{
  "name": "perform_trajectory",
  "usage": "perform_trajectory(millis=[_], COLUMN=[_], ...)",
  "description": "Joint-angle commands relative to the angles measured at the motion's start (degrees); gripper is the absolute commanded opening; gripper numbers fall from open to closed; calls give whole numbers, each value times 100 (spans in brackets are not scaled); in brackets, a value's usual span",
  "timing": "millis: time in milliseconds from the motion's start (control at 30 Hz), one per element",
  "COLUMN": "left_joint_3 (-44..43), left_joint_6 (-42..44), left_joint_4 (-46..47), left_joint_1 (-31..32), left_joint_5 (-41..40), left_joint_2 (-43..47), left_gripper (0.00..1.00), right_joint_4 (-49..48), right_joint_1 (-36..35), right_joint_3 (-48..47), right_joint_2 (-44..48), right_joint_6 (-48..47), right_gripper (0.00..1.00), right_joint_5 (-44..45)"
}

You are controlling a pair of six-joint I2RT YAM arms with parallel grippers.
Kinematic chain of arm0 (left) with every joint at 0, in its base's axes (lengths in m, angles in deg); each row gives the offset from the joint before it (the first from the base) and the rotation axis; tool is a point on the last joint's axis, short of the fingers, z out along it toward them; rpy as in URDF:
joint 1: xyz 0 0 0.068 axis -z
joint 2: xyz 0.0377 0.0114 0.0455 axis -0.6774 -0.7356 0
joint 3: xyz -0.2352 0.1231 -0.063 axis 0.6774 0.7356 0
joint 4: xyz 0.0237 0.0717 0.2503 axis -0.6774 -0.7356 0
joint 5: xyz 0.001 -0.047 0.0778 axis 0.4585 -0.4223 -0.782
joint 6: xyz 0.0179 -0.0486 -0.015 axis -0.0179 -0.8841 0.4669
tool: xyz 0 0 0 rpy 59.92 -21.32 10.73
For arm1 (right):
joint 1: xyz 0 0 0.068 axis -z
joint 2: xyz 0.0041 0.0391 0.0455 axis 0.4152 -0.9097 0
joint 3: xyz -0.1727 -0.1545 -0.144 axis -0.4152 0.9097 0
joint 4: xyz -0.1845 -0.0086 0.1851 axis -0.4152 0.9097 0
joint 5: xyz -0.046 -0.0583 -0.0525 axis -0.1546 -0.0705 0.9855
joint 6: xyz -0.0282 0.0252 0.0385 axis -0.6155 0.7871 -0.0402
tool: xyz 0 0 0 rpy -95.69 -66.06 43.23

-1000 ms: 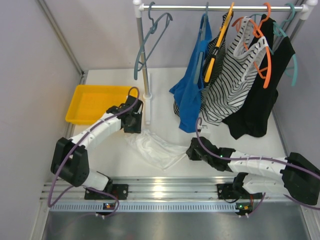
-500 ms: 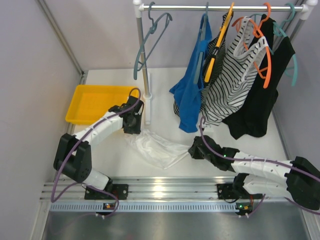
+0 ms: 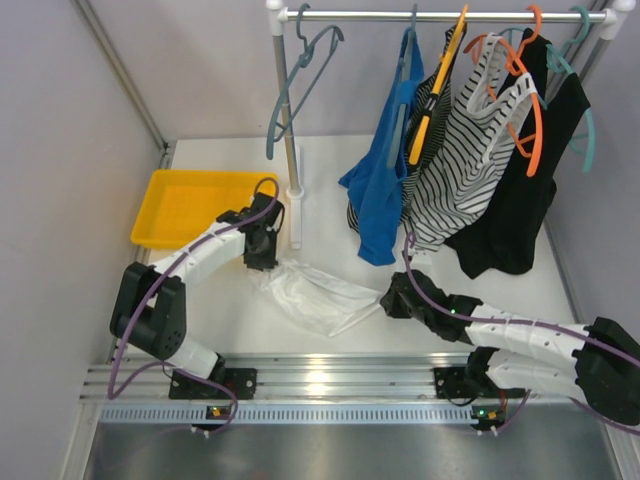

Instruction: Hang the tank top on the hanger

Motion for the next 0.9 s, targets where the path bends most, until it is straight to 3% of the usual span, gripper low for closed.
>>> perform_trajectory(millis=[0,467,600,633,667,867], left_joint_3=[64,196,231,240,222,56], left_joint_6=[69,8,-45,-45,-62,-168], left_joint_4=[-1,139,183,183,174,-19], left_joint_1=[-63,-80,-80,-80,-80,-80], left_joint_5=[-10,341,281,263,245,-88], left_joint_2=[-37,-169,-54,-19,68,612], left_gripper=[27,30,14,3,0,0], right_joint_4=[6,-37,24,68,103,639], right_joint_1=[136,189,189,189,189,189], right_joint_3=[-11,-19,-54,-98,-133,-537], right_joint_2=[152,187,327,363,415,758], right_joint_6=[-101,-154,-180,-189,-215,-391], right_gripper=[6,6,2,1,0,0], right_joint_5=[19,-148,-245,-262,-263,-271])
